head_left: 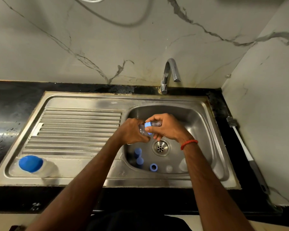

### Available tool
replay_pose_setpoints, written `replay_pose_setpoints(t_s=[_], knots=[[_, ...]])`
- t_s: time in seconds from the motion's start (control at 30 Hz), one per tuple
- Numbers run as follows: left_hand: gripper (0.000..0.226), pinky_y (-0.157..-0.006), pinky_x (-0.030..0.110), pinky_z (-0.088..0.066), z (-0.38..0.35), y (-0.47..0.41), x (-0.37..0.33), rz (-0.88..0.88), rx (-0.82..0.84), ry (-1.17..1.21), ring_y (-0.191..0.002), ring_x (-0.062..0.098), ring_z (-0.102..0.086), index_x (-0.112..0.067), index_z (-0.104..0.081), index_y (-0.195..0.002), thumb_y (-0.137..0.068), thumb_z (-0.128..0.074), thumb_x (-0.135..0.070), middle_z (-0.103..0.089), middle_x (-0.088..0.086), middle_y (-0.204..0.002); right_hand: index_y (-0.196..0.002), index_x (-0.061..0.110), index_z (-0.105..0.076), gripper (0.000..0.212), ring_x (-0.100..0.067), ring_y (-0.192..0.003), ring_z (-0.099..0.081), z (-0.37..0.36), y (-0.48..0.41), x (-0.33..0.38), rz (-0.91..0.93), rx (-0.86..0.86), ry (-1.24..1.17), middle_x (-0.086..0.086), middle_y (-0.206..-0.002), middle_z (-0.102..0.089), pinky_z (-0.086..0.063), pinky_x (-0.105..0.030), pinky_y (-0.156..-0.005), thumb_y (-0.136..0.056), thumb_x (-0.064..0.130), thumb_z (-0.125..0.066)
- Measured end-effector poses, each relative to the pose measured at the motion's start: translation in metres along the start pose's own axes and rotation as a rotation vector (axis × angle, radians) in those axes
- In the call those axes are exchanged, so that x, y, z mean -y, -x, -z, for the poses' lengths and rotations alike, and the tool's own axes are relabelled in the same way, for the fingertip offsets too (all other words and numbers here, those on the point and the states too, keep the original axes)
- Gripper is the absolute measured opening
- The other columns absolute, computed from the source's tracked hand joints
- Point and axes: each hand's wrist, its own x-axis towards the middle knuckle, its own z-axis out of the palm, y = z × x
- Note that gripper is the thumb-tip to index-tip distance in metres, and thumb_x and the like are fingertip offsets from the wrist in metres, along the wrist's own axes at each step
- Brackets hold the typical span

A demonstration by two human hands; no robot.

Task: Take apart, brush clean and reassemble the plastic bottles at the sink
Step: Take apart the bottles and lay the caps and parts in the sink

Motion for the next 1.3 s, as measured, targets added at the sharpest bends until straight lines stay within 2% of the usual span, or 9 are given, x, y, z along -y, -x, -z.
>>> replay_pose_setpoints(t_s=[0.13, 0.27, 0.37, 0.47, 0.67, 0.8, 0.93, 1.07, 1.3], knots=[[0.045, -0.072, 0.036, -0.06, -0.002, -0.004, 0.003, 0.1, -0.037, 0.073, -0.078, 0.015, -0.069, -0.015, -0.067, -0.104, -0.072, -0.088, -0.039, -0.073, 0.001, -0.09, -0.104, 0.018, -0.073, 0.04, -0.011, -0.099, -0.067, 0.011, 0.001, 0.003, 0.217, 0.013, 0.142, 0.004, -0.106, -0.071, -0.058, -0.025, -0.084, -0.07, 0.0, -0.083], [0.031, -0.071, 0.025, -0.051, 0.001, -0.004, 0.003, 0.181, -0.05, 0.137, -0.081, 0.005, -0.063, -0.026, -0.066, -0.1, -0.078, -0.084, -0.038, -0.069, -0.007, -0.092, -0.092, 0.017, -0.068, 0.037, -0.01, -0.108, -0.063, 0.019, -0.003, 0.0, 0.252, -0.143, 0.082, 0.001, -0.115, -0.067, -0.056, -0.03, -0.094, -0.072, -0.013, -0.076], [0.024, -0.067, 0.024, -0.05, 0.003, 0.001, -0.003, 0.287, -0.169, 0.504, -0.078, 0.009, -0.067, -0.027, -0.068, -0.099, -0.081, -0.082, -0.035, -0.072, -0.004, -0.089, -0.106, 0.019, -0.065, 0.043, -0.002, -0.102, -0.062, 0.029, -0.002, 0.0, 0.229, -0.192, 0.078, 0.007, -0.111, -0.066, -0.054, -0.02, -0.088, -0.072, -0.003, -0.082], [0.036, -0.082, 0.041, -0.057, 0.0, 0.0, -0.015, 0.441, -0.287, 1.035, -0.095, 0.024, -0.069, -0.023, -0.063, -0.106, -0.078, -0.084, -0.033, -0.073, 0.011, -0.106, -0.111, 0.016, -0.059, 0.054, 0.002, -0.094, -0.065, 0.027, -0.002, 0.001, 0.173, -0.197, 0.028, 0.009, -0.105, -0.066, -0.053, -0.013, -0.078, -0.067, 0.007, -0.089], [0.038, -0.089, 0.046, -0.055, -0.015, -0.002, -0.037, 0.36, -0.238, 1.295, -0.086, 0.023, -0.07, -0.007, -0.065, -0.116, -0.083, -0.079, -0.022, -0.072, 0.016, -0.102, -0.106, 0.007, -0.066, 0.042, -0.007, -0.088, -0.07, 0.022, -0.001, 0.002, 0.202, -0.239, -0.048, 0.001, -0.098, -0.071, -0.057, -0.018, -0.072, -0.07, 0.011, -0.087], [0.049, -0.081, 0.038, -0.059, -0.016, -0.002, -0.039, 0.32, -0.267, 1.373, -0.084, 0.022, -0.071, -0.006, -0.064, -0.122, -0.078, -0.078, -0.023, -0.073, 0.016, -0.108, -0.111, 0.008, -0.069, 0.026, -0.013, -0.087, -0.073, 0.03, 0.002, 0.004, 0.233, -0.211, -0.095, -0.004, -0.101, -0.073, -0.06, -0.025, -0.071, -0.086, 0.01, -0.074], [0.046, -0.077, 0.037, -0.061, -0.018, -0.002, -0.043, 0.306, -0.289, 1.35, -0.08, 0.022, -0.071, -0.007, -0.065, -0.118, -0.078, -0.077, -0.024, -0.073, 0.019, -0.106, -0.106, 0.004, -0.072, 0.023, -0.012, -0.076, -0.073, 0.034, 0.003, 0.006, 0.28, -0.292, -0.073, -0.003, -0.092, -0.074, -0.059, -0.022, -0.067, -0.084, 0.007, -0.076], [0.044, -0.08, 0.039, -0.059, -0.025, 0.0, -0.05, 0.289, -0.28, 1.373, -0.081, 0.023, -0.069, -0.005, -0.064, -0.122, -0.084, -0.074, -0.026, -0.072, 0.02, -0.106, -0.099, 0.01, -0.074, 0.018, -0.014, -0.086, -0.073, 0.026, 0.002, 0.007, 0.285, -0.387, -0.075, 0.001, -0.094, -0.075, -0.061, -0.027, -0.072, -0.082, 0.007, -0.078], [0.026, -0.073, 0.035, -0.062, -0.023, 0.003, -0.053, 0.304, -0.321, 1.456, -0.076, 0.021, -0.069, -0.005, -0.068, -0.114, -0.092, -0.069, -0.019, -0.073, 0.016, -0.096, -0.102, 0.005, -0.074, 0.02, -0.007, -0.076, -0.071, 0.04, -0.001, 0.02, 0.267, -0.212, 0.082, -0.004, -0.092, -0.075, -0.059, -0.022, -0.073, -0.082, 0.008, -0.078]])
